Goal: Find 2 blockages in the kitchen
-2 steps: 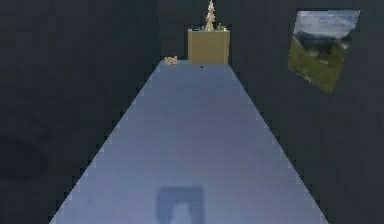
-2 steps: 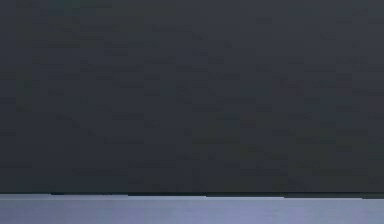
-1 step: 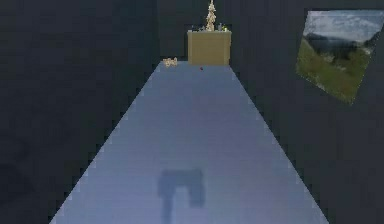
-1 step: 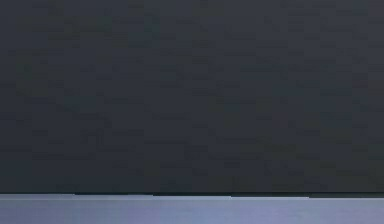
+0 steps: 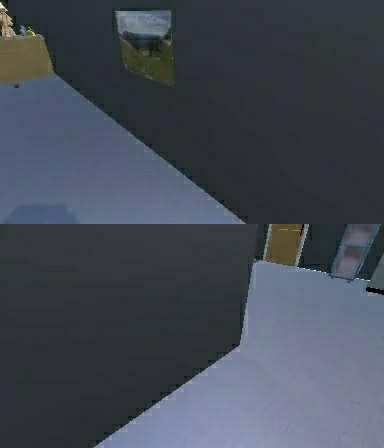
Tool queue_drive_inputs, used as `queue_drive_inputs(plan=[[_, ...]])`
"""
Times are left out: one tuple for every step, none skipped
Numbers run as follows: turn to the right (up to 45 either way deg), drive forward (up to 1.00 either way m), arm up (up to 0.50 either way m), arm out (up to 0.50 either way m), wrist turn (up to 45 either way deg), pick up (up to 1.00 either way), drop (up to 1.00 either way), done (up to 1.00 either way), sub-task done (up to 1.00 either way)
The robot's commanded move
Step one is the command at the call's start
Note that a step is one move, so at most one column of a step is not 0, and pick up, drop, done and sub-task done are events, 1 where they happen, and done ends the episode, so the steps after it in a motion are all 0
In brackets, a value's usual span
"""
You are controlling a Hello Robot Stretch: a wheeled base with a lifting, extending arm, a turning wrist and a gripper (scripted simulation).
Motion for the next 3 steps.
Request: queue_drive_inputs(plan=[[45.0, 0.00, 0.00, 0.00, 0.0, 0.00, 0.00, 0.00, 0.00], [0.0, 0.05, 0.00, 0.00, 0.0, 0.00, 0.00, 0.00, 0.00], [-45.0, 0.00, 0.00, 0.00, 0.0, 0.00, 0.00, 0.00, 0.00]])
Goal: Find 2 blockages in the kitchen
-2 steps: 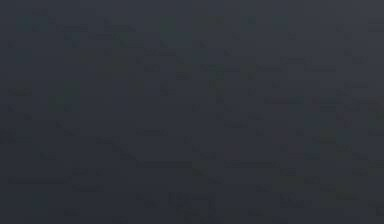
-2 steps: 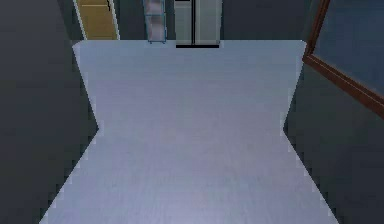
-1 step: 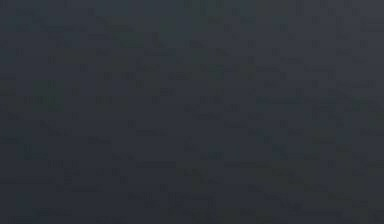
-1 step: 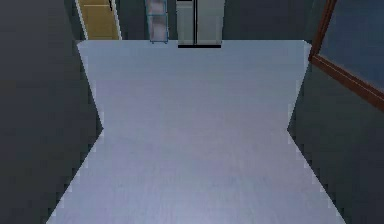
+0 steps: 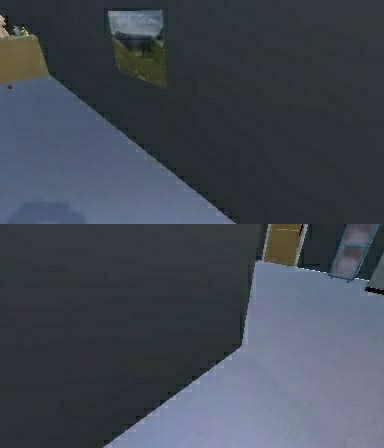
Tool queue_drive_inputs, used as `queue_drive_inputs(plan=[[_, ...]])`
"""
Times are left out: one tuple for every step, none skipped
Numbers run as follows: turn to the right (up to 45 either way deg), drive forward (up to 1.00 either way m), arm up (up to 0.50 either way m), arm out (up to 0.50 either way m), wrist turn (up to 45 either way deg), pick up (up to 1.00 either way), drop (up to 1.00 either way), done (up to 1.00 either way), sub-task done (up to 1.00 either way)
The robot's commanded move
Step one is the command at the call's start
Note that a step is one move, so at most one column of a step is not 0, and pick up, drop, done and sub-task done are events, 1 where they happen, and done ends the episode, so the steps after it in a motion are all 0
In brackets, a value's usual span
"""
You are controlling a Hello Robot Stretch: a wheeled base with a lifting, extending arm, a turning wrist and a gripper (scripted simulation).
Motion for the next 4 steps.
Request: queue_drive_inputs(plan=[[-39.0, 0.00, 0.00, 0.00, 0.0, 0.00, 0.00, 0.00, 0.00], [0.0, 1.00, 0.00, 0.00, 0.0, 0.00, 0.00, 0.00, 0.00], [0.0, 1.00, 0.00, 0.00, 0.0, 0.00, 0.00, 0.00, 0.00], [0.0, 1.00, 0.00, 0.00, 0.0, 0.00, 0.00, 0.00, 0.00]])
